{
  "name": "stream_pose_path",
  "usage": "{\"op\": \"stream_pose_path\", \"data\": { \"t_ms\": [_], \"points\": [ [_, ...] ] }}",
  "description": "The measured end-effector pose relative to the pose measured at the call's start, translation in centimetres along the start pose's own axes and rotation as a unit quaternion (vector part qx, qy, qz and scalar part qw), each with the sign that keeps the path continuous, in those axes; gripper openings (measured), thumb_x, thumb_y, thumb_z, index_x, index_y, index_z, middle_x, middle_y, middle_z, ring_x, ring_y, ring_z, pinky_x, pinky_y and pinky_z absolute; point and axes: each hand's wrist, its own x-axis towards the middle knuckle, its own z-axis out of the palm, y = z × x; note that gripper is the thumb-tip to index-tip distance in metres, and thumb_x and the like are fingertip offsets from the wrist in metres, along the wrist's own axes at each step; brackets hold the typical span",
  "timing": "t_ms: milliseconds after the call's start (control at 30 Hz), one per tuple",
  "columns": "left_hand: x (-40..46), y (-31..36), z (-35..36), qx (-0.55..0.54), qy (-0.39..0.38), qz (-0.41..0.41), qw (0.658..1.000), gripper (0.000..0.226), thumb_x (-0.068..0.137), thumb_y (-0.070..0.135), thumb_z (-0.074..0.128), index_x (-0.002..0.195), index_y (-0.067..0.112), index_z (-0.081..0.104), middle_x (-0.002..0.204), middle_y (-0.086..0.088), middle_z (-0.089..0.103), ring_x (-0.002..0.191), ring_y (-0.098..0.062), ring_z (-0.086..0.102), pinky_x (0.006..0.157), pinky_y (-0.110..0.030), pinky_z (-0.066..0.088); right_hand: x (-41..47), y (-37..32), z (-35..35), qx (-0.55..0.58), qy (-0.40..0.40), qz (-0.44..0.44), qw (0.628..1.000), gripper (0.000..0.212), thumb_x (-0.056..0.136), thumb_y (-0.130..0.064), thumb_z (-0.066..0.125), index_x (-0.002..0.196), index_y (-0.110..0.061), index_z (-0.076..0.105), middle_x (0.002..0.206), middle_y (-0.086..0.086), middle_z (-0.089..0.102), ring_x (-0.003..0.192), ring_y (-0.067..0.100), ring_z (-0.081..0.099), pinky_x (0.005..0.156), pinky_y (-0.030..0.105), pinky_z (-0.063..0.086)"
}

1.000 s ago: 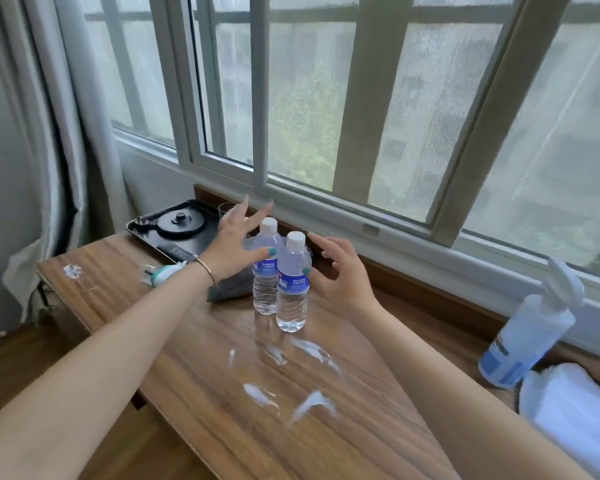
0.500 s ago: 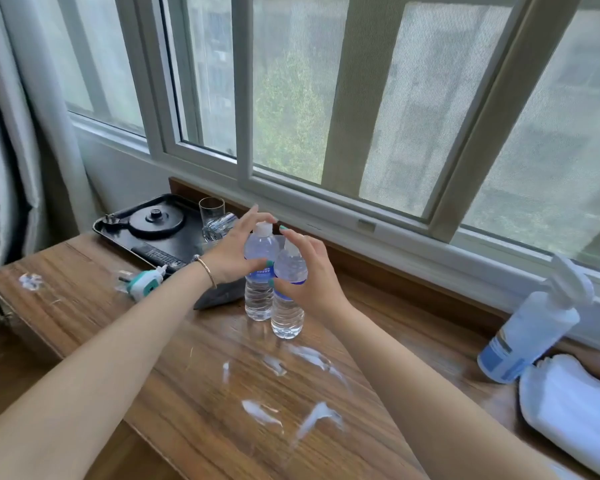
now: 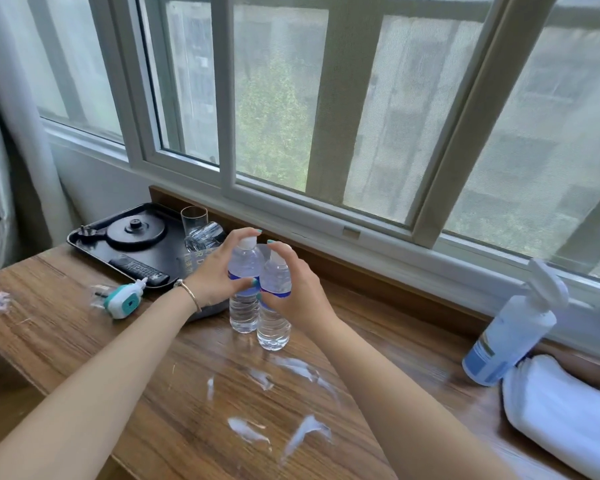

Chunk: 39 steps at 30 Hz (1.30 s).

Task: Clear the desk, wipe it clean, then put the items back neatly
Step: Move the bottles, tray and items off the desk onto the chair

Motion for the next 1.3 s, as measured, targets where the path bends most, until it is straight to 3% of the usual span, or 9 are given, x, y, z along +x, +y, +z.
{"op": "stream_pose_path", "data": {
  "t_ms": [200, 300, 533, 633, 733, 867, 1033, 1200, 1300],
  "points": [
    [-0.9, 0.5, 0.4, 0.021, 0.024, 0.007, 0.999, 0.082, 0.074, 0.008, 0.079, 0.128, 0.047, 0.032, 0.129, 0.045, 0.031, 0.102, -0.005, 0.045, 0.073, -0.018, 0.037, -0.5, 0.1, 0.0, -0.005, 0.016, -0.012, 1.0, 0.078, 0.078, -0.021, 0.081, 0.139, -0.042, 0.036, 0.14, -0.012, 0.049, 0.126, 0.01, 0.046, 0.097, 0.025, 0.037],
    [-1.2, 0.8, 0.7, 0.024, 0.037, 0.017, 0.999, 0.084, 0.072, 0.007, 0.079, 0.128, 0.051, 0.033, 0.128, 0.048, 0.033, 0.112, -0.003, 0.045, 0.076, -0.021, 0.04, -1.0, 0.2, -0.2, 0.003, 0.036, -0.037, 0.999, 0.075, 0.077, -0.018, 0.082, 0.138, -0.035, 0.042, 0.135, -0.021, 0.049, 0.123, 0.005, 0.047, 0.1, 0.022, 0.036],
    [-1.2, 1.3, 1.4, 0.012, 0.06, 0.002, 0.998, 0.08, 0.072, -0.002, 0.073, 0.129, 0.042, 0.039, 0.128, 0.032, 0.041, 0.117, -0.008, 0.046, 0.095, -0.027, 0.041, -2.9, 0.5, -3.3, 0.008, 0.081, -0.026, 0.996, 0.077, 0.075, -0.015, 0.084, 0.135, -0.04, 0.043, 0.13, -0.026, 0.046, 0.12, -0.008, 0.041, 0.098, 0.007, 0.03],
    [-1.0, 2.3, 1.8, 0.011, 0.044, 0.014, 0.999, 0.081, 0.071, 0.0, 0.074, 0.127, 0.045, 0.037, 0.128, 0.015, 0.048, 0.111, -0.013, 0.049, 0.085, -0.02, 0.042, -4.0, 0.3, -6.4, 0.012, 0.099, -0.001, 0.995, 0.08, 0.075, -0.015, 0.084, 0.132, -0.047, 0.038, 0.133, -0.016, 0.05, 0.119, -0.004, 0.041, 0.097, 0.015, 0.033],
    [-0.4, 4.5, 2.7, -0.005, 0.046, 0.019, 0.999, 0.081, 0.071, -0.001, 0.074, 0.125, 0.047, 0.037, 0.124, 0.028, 0.046, 0.106, -0.002, 0.047, 0.079, -0.006, 0.037, -5.4, 0.6, -9.2, 0.0, 0.11, -0.002, 0.994, 0.081, 0.075, -0.014, 0.084, 0.134, -0.046, 0.039, 0.132, -0.02, 0.048, 0.12, -0.004, 0.041, 0.099, 0.015, 0.035],
    [0.7, 7.8, 5.0, -0.043, 0.04, 0.032, 0.998, 0.078, 0.07, -0.001, 0.074, 0.128, 0.041, 0.042, 0.121, 0.036, 0.043, 0.106, -0.004, 0.049, 0.09, -0.021, 0.04, -8.4, 1.7, -12.6, -0.018, 0.135, 0.008, 0.991, 0.081, 0.073, -0.015, 0.086, 0.135, -0.045, 0.042, 0.131, -0.016, 0.054, 0.116, 0.006, 0.053, 0.101, 0.027, 0.045],
    [0.9, 12.7, 9.9, -0.073, -0.006, 0.081, 0.994, 0.077, 0.07, 0.005, 0.076, 0.129, 0.041, 0.042, 0.123, 0.029, 0.048, 0.105, -0.012, 0.054, 0.092, -0.026, 0.044, -13.9, 4.6, -17.1, -0.055, 0.192, 0.055, 0.978, 0.082, 0.07, -0.015, 0.088, 0.139, -0.036, 0.047, 0.092, -0.031, 0.052, 0.079, -0.008, 0.055, 0.076, 0.009, 0.043],
    [0.0, 17.3, 15.7, -0.094, -0.047, 0.097, 0.99, 0.078, 0.07, 0.009, 0.078, 0.133, 0.037, 0.043, 0.112, 0.019, 0.056, 0.092, -0.011, 0.056, 0.08, -0.02, 0.041, -20.0, 6.1, -21.6, -0.069, 0.22, 0.096, 0.968, 0.083, 0.068, -0.014, 0.088, 0.137, -0.038, 0.049, 0.101, -0.032, 0.055, 0.085, -0.006, 0.058, 0.08, 0.007, 0.044],
    [-0.6, 20.3, 18.8, -0.113, -0.085, 0.121, 0.983, 0.078, 0.069, 0.01, 0.079, 0.135, 0.034, 0.045, 0.123, 0.02, 0.055, 0.102, -0.009, 0.058, 0.088, -0.022, 0.045, -23.3, 6.5, -23.8, -0.072, 0.246, 0.119, 0.959, 0.08, 0.067, -0.012, 0.088, 0.133, -0.037, 0.052, 0.112, -0.039, 0.051, 0.092, -0.027, 0.05, 0.081, -0.003, 0.036]
  ]
}}
